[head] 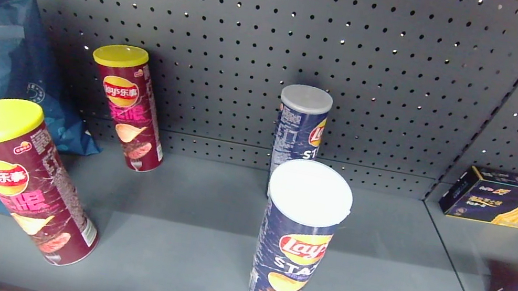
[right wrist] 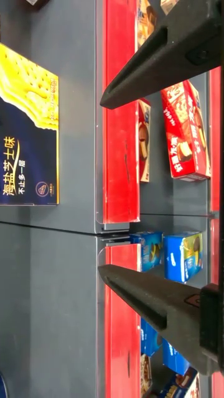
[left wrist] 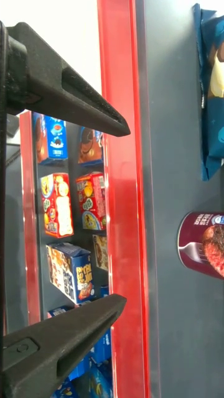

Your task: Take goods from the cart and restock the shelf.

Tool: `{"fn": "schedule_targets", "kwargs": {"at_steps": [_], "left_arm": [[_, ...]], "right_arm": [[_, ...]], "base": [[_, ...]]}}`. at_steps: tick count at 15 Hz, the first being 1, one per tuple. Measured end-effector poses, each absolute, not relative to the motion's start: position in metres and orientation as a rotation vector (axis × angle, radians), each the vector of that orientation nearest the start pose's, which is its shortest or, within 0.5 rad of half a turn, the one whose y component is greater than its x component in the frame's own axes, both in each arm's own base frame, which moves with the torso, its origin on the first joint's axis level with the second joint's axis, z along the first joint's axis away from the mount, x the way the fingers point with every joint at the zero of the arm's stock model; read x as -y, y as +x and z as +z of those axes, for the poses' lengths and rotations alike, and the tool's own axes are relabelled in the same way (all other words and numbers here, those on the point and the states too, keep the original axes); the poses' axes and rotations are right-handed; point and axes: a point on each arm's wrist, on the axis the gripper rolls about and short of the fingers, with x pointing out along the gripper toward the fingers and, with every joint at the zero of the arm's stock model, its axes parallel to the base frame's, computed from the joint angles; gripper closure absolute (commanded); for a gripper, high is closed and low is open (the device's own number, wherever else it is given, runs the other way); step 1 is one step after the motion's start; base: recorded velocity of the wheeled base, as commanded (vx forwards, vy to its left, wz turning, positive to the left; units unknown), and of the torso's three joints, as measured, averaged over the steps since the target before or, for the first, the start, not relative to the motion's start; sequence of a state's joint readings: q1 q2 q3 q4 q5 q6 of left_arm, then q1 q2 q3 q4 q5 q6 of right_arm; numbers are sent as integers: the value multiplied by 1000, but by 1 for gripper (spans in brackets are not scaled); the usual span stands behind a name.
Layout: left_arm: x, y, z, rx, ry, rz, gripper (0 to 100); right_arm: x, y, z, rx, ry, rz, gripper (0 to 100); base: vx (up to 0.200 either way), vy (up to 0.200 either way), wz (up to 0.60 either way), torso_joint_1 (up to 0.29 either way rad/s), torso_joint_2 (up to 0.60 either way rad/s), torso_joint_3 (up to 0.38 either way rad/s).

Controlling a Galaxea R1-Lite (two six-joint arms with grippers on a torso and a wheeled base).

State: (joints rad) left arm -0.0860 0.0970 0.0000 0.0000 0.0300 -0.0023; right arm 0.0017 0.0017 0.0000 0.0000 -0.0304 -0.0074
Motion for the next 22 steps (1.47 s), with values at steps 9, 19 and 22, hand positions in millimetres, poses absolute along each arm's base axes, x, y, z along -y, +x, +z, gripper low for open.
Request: {"fn": "schedule_targets", "kwargs": {"at_steps": [9,19,22], "left_arm": [[0,-19,76,-48,-3,48,0],[-1,-22,76,-15,-3,32,0],[-1,-22,76,-14,-3,31,0]], "right_arm": [[1,-23,76,-2,-7,-30,0],[1,-23,76,-2,-7,-30,0],[1,-23,76,-2,-7,-30,0]], "base": [[0,0,0,0,0,0],[0,0,0,0,0,0],[0,0,0,0,0,0]]}}
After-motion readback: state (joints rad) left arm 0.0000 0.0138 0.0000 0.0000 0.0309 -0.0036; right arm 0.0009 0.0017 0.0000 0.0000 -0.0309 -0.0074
